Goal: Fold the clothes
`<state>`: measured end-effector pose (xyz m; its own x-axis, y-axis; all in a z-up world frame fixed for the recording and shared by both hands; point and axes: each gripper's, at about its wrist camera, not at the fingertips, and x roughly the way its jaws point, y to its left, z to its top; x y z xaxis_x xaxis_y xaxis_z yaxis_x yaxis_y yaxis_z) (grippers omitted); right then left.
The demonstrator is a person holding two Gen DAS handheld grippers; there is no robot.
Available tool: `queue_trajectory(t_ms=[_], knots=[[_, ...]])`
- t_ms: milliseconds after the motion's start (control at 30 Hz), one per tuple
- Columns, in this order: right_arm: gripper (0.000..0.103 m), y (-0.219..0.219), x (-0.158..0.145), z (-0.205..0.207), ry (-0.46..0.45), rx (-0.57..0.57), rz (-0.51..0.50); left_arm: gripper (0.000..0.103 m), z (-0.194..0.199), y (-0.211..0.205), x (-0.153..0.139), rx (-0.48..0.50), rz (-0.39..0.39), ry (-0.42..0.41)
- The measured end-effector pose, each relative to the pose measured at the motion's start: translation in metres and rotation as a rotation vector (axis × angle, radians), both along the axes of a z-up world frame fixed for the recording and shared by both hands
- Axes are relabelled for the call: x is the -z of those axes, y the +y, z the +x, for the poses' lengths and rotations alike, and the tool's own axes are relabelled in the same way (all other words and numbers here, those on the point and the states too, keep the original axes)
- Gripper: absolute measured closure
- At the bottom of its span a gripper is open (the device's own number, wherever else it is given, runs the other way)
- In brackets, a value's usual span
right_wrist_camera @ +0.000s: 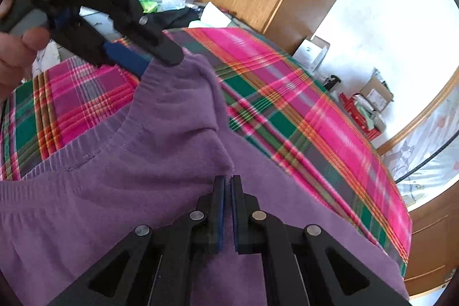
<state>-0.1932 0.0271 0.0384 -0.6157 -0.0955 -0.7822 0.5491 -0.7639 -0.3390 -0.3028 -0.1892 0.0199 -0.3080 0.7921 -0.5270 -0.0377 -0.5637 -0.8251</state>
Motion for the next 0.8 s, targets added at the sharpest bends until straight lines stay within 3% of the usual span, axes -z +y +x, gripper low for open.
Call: queue_trajectory(t_ms=[200, 267, 400, 467, 600, 800], knots=[[0.096, 0.000, 0.006, -0.003, -0.035, -0.002, 0.007, 0.067, 0.009, -0.009, 0.010, -0.025, -0.024, -0.029], [0.095, 0.004, 0.002, -0.001, -0.048, 0.021, -0.033, 0.067, 0.019, -0.014, 0.009, -0.025, -0.041, -0.021], [0.082, 0.009, -0.015, 0.011, -0.020, 0.068, -0.101, 0.067, 0.046, -0.028, -0.003, -0.045, -0.119, 0.036], [0.082, 0.010, -0.023, 0.015, -0.028, 0.087, -0.152, 0.067, 0.064, -0.038, -0.008, -0.069, -0.157, 0.057], [0.082, -0.001, -0.033, 0.042, -0.133, 0.001, -0.304, 0.067, 0.104, -0.052, -0.009, -0.079, -0.167, 0.062], [0.078, -0.038, -0.025, 0.092, -0.273, -0.197, -0.361, 0.067, 0.148, -0.055, 0.012, -0.076, -0.137, -0.004]])
